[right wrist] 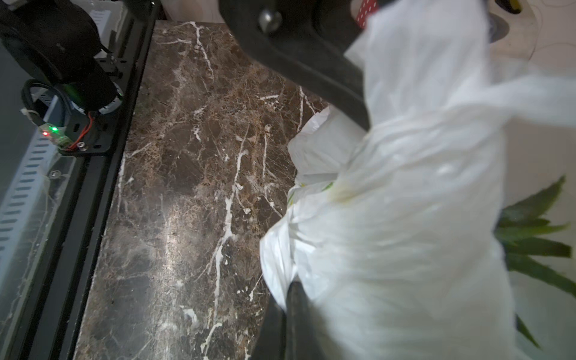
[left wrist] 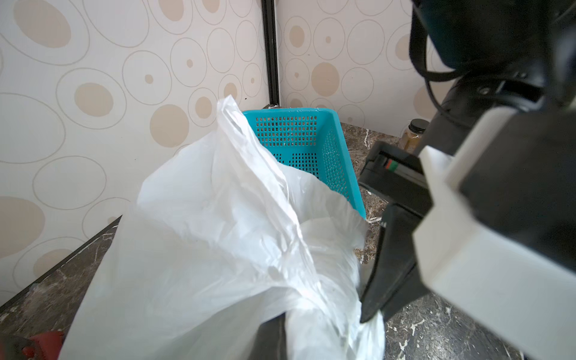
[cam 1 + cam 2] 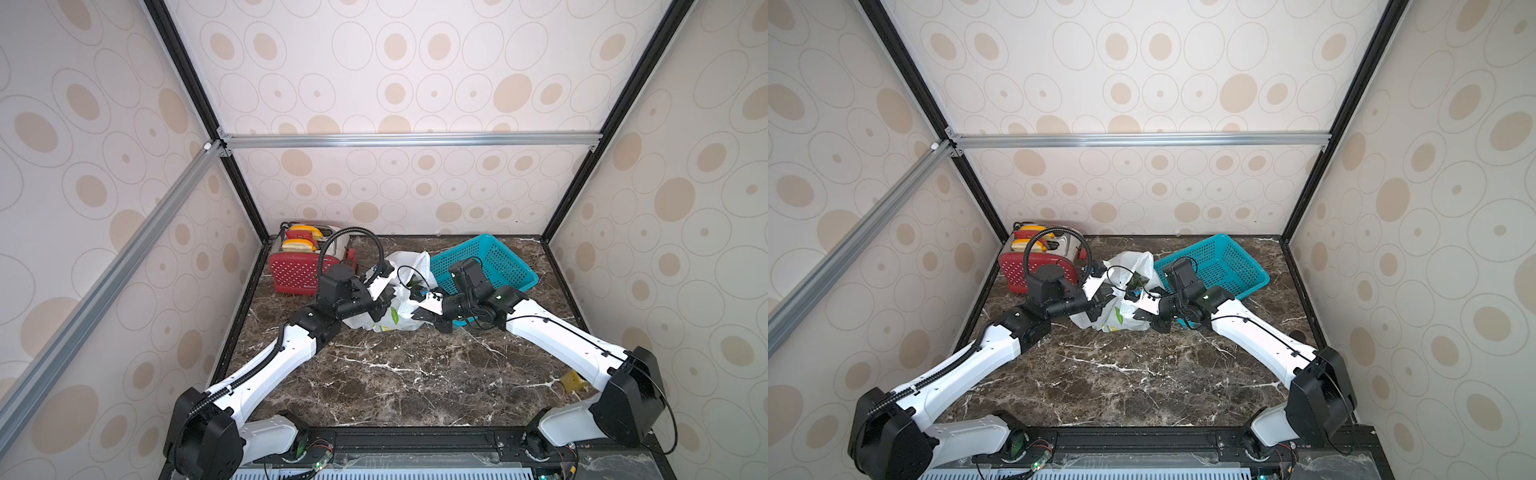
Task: Place the pineapple into a plastic bag & tie a knot
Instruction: Cross the plastic bag at the center of the board.
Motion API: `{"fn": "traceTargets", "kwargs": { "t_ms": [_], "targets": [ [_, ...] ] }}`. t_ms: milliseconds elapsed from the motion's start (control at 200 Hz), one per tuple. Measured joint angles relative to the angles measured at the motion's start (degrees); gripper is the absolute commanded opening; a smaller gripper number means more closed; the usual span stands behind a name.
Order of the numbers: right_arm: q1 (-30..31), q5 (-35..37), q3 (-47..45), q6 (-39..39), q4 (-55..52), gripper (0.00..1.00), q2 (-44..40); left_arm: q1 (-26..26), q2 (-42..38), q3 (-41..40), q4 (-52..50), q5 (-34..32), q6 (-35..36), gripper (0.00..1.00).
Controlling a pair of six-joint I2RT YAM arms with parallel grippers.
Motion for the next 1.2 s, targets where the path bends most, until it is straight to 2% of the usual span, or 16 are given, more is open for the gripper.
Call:
{"fn": "traceTargets", "kwargs": {
  "t_ms": [135,516,686,951,1197],
  "targets": [
    [0.0,5.44,-1.25,2.14,1.73,0.0,-0.11,0.0,-0.68,0.5,-1.86,0.5,0.0,0.0],
    [-0.09,14.32,-3.37,8.98,6.34,0.0,-3.41,0.0,-1.84,5.29,-7.96,4.46,0.42,0.0],
    [-0.07,14.4,-3.02,13.86,9.22,0.0,-0.92,0.0,-1.81,6.1,-8.61,6.54,-0.15,0.0],
    [-0.07,7.54,-3.87,27.45,20.5,0.0,2.99,0.0,-1.01,6.1,-8.04,7.96,-1.68,0.0],
    [-1.25,13.29,-4.44,37.62,28.94,0.0,2.99,0.02,-1.01,6.1,-8.13,8.0,-1.68,0.0]
  ]
}}
